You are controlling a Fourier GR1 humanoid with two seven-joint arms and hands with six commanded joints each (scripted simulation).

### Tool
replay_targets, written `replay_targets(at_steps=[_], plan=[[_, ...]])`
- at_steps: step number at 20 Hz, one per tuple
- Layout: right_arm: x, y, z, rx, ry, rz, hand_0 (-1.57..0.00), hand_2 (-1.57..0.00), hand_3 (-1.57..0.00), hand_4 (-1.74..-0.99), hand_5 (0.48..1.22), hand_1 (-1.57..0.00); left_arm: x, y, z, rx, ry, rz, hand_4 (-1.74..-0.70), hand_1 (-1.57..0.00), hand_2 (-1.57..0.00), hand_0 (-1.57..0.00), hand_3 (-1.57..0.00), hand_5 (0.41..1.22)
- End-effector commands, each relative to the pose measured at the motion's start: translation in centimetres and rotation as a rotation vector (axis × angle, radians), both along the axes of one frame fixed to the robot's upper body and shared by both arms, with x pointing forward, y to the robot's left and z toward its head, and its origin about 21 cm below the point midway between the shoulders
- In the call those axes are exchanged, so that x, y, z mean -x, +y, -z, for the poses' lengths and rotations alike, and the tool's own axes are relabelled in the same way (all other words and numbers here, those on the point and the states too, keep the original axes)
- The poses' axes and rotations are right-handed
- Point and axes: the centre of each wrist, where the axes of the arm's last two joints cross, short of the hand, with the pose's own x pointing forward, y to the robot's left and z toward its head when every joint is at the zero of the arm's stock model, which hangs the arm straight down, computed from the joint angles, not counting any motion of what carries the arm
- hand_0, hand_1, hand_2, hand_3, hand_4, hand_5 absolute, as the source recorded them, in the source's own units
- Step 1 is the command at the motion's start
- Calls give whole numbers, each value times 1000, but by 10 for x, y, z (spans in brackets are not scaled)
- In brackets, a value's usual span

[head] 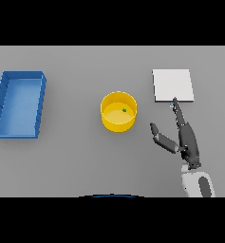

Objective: Pick up the red beaker and tilt it to pour out 1 green nut into yellow bowl. Pick up the yellow bowl and place it on the metallic measuring scale.

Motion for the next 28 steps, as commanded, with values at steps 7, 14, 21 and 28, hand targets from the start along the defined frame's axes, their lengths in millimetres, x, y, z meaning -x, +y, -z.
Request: replay_targets(at_steps=[7, 14, 21, 28], plan=[[-2, 1, -5, -2, -24, -14, 1, 1, 1, -1214, 664, 1, 53, 5, 62, 107, 49, -107, -1741, -1571, -1571, -1571, -1474, 1221], [6, -1, 2, 2, -20, -8, 1, 1, 1, -1205, 664, 1, 69, 1, 86, 112, 107, -145, -1741, -1571, -1571, -1571, -1551, 967], [9, -1, 3, 15, -30, -1, 1, 1, 1, -1181, 665, 1, 82, 3, 72, 115, 333, 15, -968, -604, -613, -746, -577, 740], [11, 7, 0, 3, -8, -10, 1, 1, 1, -1187, 663, 1, 82, 8, 70, 137, 345, 48, -797, -126, -128, -156, -120, 678]])
